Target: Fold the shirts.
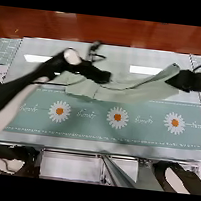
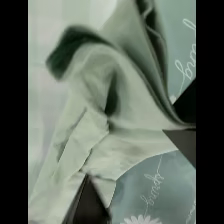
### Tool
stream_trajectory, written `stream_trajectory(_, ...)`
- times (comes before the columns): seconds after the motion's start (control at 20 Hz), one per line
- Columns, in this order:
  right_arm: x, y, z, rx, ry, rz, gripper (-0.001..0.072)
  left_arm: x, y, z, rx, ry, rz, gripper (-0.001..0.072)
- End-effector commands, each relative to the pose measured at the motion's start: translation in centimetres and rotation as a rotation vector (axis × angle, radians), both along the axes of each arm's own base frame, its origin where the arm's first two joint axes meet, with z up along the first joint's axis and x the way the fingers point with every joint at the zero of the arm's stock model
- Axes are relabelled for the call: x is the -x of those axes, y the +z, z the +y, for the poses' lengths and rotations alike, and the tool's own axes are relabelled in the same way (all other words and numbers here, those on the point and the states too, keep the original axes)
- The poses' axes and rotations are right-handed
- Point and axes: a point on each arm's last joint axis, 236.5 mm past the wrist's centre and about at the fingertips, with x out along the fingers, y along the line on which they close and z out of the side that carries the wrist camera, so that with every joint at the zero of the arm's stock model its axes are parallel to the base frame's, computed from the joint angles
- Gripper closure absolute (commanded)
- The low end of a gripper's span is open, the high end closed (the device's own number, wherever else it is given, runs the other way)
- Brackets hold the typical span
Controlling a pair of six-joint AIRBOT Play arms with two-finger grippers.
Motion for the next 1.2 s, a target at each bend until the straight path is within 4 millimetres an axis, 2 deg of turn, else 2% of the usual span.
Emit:
stream_trajectory(0.0,3.0,1.4,0.4,0.001,-0.013,-0.038,0.0693,6.2,-3.4,-7.7,-0.035,-0.191,0.133,0.0682)
stream_trajectory(0.1,3.3,1.9,0.5,-0.001,-0.014,-0.054,0.0693,9.6,-4.3,-10.3,-0.048,-0.279,0.154,0.0682)
stream_trajectory(0.2,3.3,1.8,0.6,-0.005,-0.012,-0.051,0.0692,11.9,-4.4,-11.7,-0.051,-0.333,0.156,0.0682)
stream_trajectory(0.3,3.3,1.9,0.7,-0.008,-0.013,-0.052,0.0692,11.5,-3.8,-11.2,-0.054,-0.338,0.155,0.0682)
stream_trajectory(0.4,3.0,2.1,0.9,-0.027,-0.014,-0.056,0.0693,8.8,-2.5,-8.3,-0.061,-0.301,0.172,0.0681)
stream_trajectory(0.5,2.3,2.4,2.1,-0.088,-0.003,-0.055,0.0692,4.4,-0.3,-2.9,-0.080,-0.217,0.159,0.0681)
stream_trajectory(0.55,1.7,2.3,3.0,-0.111,0.009,-0.058,0.0692,1.7,1.1,0.6,-0.086,-0.139,0.129,0.0681)
stream_trajectory(0.65,0.0,1.8,6.0,-0.164,0.053,-0.063,0.0693,-2.2,4.2,8.4,-0.073,0.042,0.073,0.0681)
stream_trajectory(0.75,-2.2,0.8,10.3,-0.234,0.097,-0.058,0.0693,-3.8,7.0,16.5,-0.058,0.210,0.012,0.0681)
stream_trajectory(0.85,-4.4,-0.8,15.3,-0.275,0.155,-0.031,0.0692,-3.1,9.0,23.4,-0.058,0.344,-0.040,0.0681)
stream_trajectory(0.95,-6.6,-2.8,21.0,-0.311,0.228,0.011,0.0692,-1.5,10.3,28.3,-0.063,0.455,-0.085,0.0681)
stream_trajectory(1.05,-8.4,-4.8,26.2,-0.356,0.282,0.064,0.0692,0.2,10.8,31.6,-0.069,0.546,-0.119,0.0681)
stream_trajectory(1.15,-9.9,-6.7,30.6,-0.396,0.324,0.103,0.0693,1.5,10.7,33.2,-0.071,0.607,-0.132,0.0681)
